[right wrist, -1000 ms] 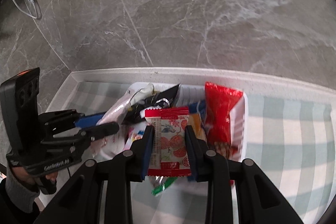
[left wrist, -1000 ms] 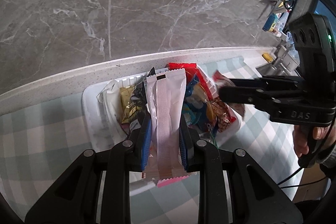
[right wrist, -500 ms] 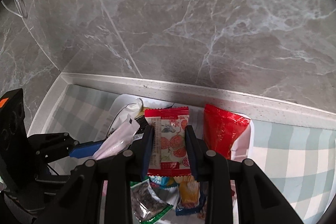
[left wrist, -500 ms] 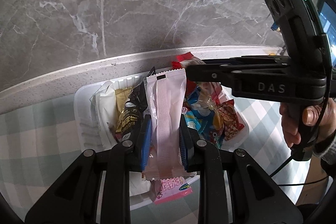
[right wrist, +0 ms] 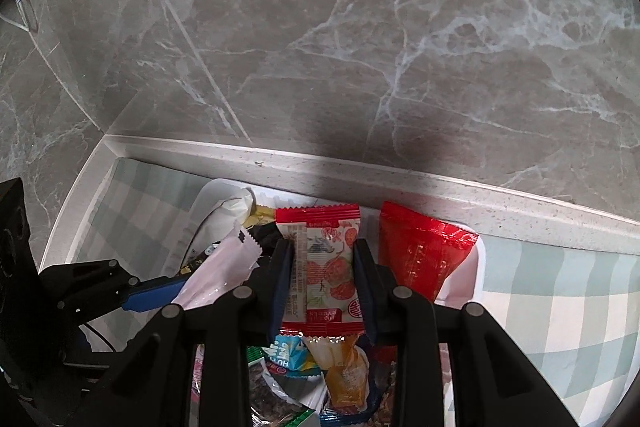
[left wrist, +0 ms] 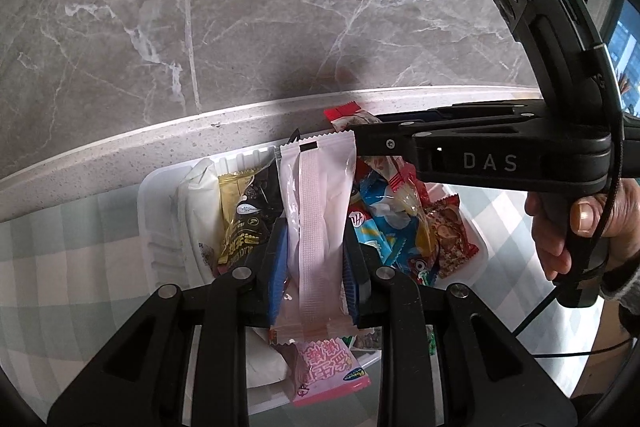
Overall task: Organize snacks
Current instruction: 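Open both tools to drop the packets into the tray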
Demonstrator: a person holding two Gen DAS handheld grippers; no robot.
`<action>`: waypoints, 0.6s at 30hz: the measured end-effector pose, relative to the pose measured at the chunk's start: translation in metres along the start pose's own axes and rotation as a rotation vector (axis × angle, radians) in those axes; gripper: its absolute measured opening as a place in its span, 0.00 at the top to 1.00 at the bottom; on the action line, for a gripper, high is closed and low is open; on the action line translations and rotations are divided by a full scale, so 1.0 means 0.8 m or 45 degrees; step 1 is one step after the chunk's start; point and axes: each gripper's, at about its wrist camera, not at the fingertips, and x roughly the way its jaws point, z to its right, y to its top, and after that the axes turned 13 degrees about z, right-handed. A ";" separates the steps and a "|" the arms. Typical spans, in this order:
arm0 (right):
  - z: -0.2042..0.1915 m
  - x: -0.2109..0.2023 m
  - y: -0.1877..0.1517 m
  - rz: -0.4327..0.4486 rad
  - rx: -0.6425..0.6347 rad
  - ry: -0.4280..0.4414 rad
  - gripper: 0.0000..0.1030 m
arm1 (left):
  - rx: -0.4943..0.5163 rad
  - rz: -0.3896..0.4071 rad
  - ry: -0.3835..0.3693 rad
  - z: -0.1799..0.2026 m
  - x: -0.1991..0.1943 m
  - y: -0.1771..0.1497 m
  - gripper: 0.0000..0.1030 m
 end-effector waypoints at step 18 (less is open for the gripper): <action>0.008 -0.012 0.002 0.056 0.050 0.002 0.63 | 0.081 0.038 0.039 0.020 -0.002 0.001 0.41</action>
